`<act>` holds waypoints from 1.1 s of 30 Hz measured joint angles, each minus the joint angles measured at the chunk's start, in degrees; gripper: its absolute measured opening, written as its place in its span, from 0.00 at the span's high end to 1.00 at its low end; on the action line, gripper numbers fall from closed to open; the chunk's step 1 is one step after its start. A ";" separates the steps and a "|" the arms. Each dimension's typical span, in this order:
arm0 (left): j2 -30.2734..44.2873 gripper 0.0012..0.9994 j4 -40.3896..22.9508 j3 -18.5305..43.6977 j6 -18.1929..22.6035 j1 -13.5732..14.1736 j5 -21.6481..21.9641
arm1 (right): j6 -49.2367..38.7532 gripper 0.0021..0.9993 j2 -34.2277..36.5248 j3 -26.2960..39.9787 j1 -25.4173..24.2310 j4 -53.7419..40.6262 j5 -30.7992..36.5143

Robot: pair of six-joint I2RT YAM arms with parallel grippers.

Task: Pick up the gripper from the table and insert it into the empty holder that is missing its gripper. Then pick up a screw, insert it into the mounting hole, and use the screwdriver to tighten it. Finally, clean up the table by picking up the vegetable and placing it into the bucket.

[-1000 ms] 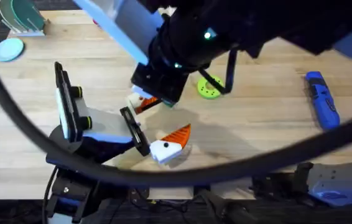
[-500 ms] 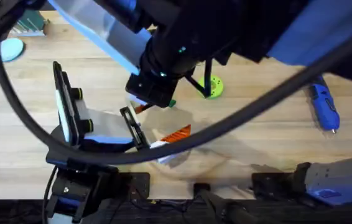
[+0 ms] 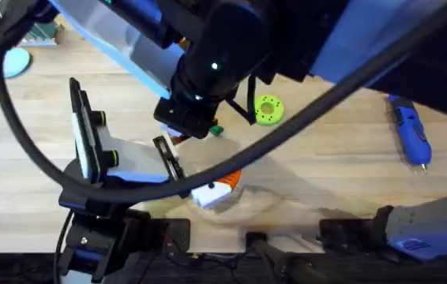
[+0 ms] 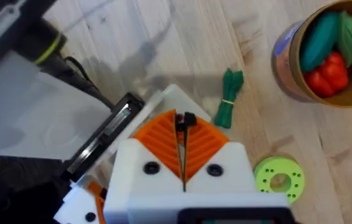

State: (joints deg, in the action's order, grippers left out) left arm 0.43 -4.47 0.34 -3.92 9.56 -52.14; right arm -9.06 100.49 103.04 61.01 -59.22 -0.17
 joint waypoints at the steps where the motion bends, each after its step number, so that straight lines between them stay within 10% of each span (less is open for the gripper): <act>1: 0.00 0.01 0.00 0.00 0.02 0.00 -0.16 | -0.01 1.00 0.00 0.00 0.00 0.00 0.12; 33: -0.04 0.01 -0.01 0.00 0.48 0.00 -0.41 | 0.21 1.00 0.93 0.00 0.00 -0.23 1.43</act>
State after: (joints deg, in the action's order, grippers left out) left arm 0.39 -4.48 0.34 -3.44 9.56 -52.56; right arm -8.85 101.42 103.04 61.01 -59.46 1.26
